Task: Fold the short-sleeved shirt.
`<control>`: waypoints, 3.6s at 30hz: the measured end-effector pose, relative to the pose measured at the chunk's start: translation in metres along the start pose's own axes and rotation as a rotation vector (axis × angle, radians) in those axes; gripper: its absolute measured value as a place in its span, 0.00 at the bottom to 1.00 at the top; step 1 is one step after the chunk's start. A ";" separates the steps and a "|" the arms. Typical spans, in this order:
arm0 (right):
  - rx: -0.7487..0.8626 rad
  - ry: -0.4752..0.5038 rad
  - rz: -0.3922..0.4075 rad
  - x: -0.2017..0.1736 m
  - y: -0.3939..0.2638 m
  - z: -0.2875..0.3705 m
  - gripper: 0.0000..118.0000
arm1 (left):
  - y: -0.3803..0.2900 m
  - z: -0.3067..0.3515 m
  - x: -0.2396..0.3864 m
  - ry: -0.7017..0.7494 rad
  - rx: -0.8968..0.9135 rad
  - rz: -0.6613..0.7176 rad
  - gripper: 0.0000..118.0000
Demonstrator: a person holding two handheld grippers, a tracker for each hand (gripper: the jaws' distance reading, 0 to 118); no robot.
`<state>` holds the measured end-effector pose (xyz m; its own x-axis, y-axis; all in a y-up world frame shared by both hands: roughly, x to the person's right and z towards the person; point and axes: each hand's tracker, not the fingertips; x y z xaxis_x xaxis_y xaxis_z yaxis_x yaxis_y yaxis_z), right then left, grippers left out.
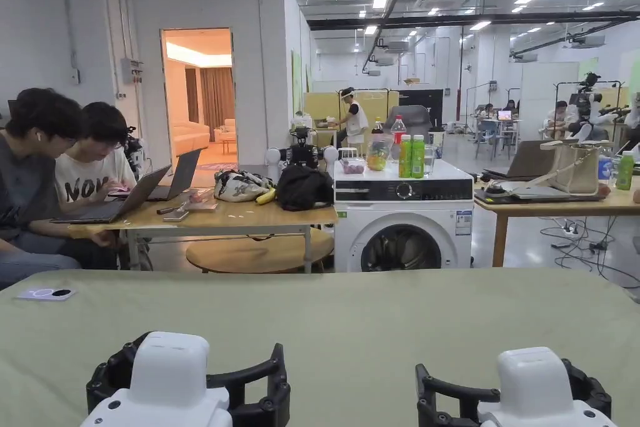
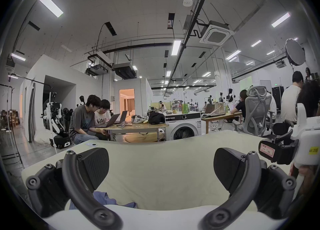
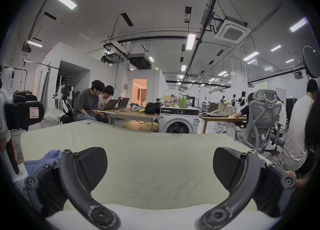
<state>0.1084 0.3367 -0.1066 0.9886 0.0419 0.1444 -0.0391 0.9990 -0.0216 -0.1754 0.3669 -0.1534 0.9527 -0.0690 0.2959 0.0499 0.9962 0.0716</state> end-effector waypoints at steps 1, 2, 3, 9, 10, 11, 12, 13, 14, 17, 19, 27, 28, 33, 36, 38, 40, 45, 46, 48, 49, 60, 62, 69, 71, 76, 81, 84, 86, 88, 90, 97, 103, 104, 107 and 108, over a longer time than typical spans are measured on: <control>-0.004 -0.008 -0.003 0.000 0.000 0.000 1.00 | 0.000 0.000 0.001 0.000 -0.001 -0.002 1.00; -0.006 -0.012 -0.007 0.001 -0.001 0.000 1.00 | -0.001 0.000 0.001 -0.001 -0.002 -0.002 1.00; -0.008 -0.012 -0.012 0.002 -0.001 0.001 1.00 | -0.001 0.000 0.001 -0.002 -0.003 0.001 1.00; -0.005 -0.022 -0.021 0.004 0.000 0.003 1.00 | -0.006 0.001 -0.001 -0.004 -0.017 0.022 1.00; -0.005 -0.026 -0.014 0.004 0.001 0.003 1.00 | -0.006 0.001 -0.002 -0.006 -0.021 0.027 1.00; -0.005 -0.027 -0.011 0.004 0.000 0.003 1.00 | -0.007 0.000 -0.002 -0.011 -0.024 0.032 1.00; -0.003 -0.026 -0.010 0.004 0.000 0.003 1.00 | -0.007 0.000 -0.003 -0.015 -0.028 0.035 1.00; -0.003 -0.025 -0.010 0.004 0.000 0.003 1.00 | -0.006 0.001 -0.001 -0.013 -0.032 0.036 1.00; -0.004 -0.023 -0.012 0.004 0.001 0.003 1.00 | -0.005 0.001 -0.001 -0.008 -0.034 0.036 1.00; -0.005 -0.022 -0.013 0.003 0.001 0.003 1.00 | -0.005 0.002 -0.001 0.001 -0.022 0.034 1.00; -0.004 -0.022 -0.010 0.003 0.002 0.003 1.00 | -0.005 0.001 -0.002 0.005 -0.018 0.034 1.00; -0.008 -0.014 -0.007 0.000 0.001 0.001 1.00 | -0.009 0.002 -0.007 0.013 -0.023 0.040 1.00; -0.008 -0.014 -0.009 0.000 0.000 0.001 1.00 | -0.010 0.002 -0.007 0.016 -0.024 0.038 1.00; -0.010 -0.009 -0.017 -0.001 0.000 0.001 1.00 | -0.009 0.003 -0.009 0.021 -0.025 0.044 1.00; -0.009 -0.009 -0.012 -0.002 0.000 0.001 1.00 | -0.008 0.004 -0.009 0.025 -0.022 0.042 1.00; -0.009 -0.012 -0.002 -0.004 -0.001 0.001 1.00 | -0.008 0.004 -0.008 0.032 -0.023 0.037 1.00; -0.005 -0.011 0.005 -0.007 -0.003 0.002 1.00 | -0.007 0.004 -0.007 0.032 -0.018 0.045 1.00; -0.011 -0.008 -0.003 -0.006 -0.002 0.002 1.00 | -0.007 0.004 -0.006 0.029 -0.020 0.035 1.00; -0.013 -0.013 -0.002 -0.005 -0.002 0.002 1.00 | -0.007 0.004 -0.005 0.030 -0.023 0.033 1.00; -0.016 -0.013 -0.005 -0.004 -0.003 0.001 1.00 | -0.008 0.004 -0.006 0.027 -0.024 0.034 1.00; -0.019 -0.012 -0.006 -0.003 -0.003 0.001 1.00 | -0.009 0.004 -0.007 0.027 -0.025 0.037 1.00; -0.029 -0.007 -0.011 -0.003 -0.004 0.002 1.00 | -0.010 0.006 -0.007 0.018 -0.023 0.041 1.00; -0.027 -0.005 -0.014 -0.003 -0.004 0.003 1.00 | -0.008 0.007 -0.006 0.022 -0.022 0.037 1.00; -0.025 -0.015 -0.005 -0.004 -0.004 0.004 1.00 | -0.009 0.006 -0.008 0.027 -0.018 0.035 1.00; -0.024 -0.016 -0.007 -0.004 -0.004 0.004 1.00 | -0.010 0.006 -0.009 0.014 -0.019 0.034 1.00; -0.018 -0.012 0.022 -0.005 -0.006 0.006 0.32 | -0.011 0.009 -0.007 -0.002 -0.008 0.023 0.76; -0.033 -0.010 -0.018 -0.001 -0.010 0.007 0.00 | -0.012 0.006 -0.007 -0.034 -0.034 0.010 0.00; -0.044 -0.026 -0.017 0.001 -0.013 0.005 0.00 | -0.014 0.005 -0.006 -0.015 -0.045 0.013 0.00; -0.056 -0.024 -0.033 0.004 -0.013 0.004 0.00 | -0.013 0.006 -0.008 -0.024 -0.046 0.034 0.00; -0.061 -0.024 -0.044 0.004 -0.012 0.002 0.00 | -0.012 0.006 -0.009 -0.014 -0.042 0.031 0.00; -0.061 -0.007 -0.055 0.002 -0.012 -0.001 0.00 | -0.010 0.008 -0.010 -0.001 -0.042 0.014 0.00; -0.046 0.183 -0.038 -0.058 -0.006 -0.020 0.00 | -0.012 0.038 -0.055 0.148 -0.062 0.017 0.00; -0.048 0.294 -0.036 -0.107 -0.008 -0.034 0.00 | -0.010 0.063 -0.083 0.243 -0.076 0.003 0.00; -0.053 0.306 -0.042 -0.112 -0.009 -0.035 0.00 | -0.010 0.064 -0.086 0.246 -0.080 0.004 0.00; -0.071 0.344 -0.068 -0.120 -0.013 -0.038 0.00 | -0.014 0.064 -0.098 0.249 -0.096 0.023 0.00; -0.074 0.354 -0.067 -0.121 -0.015 -0.038 0.00 | -0.016 0.063 -0.104 0.233 -0.114 0.072 0.00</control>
<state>-0.0053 0.3164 -0.1614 0.9782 -0.0444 -0.2029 0.0251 0.9950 -0.0969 -0.2942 0.3546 -0.1254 0.9977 0.0029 0.0677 0.0007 0.9986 -0.0532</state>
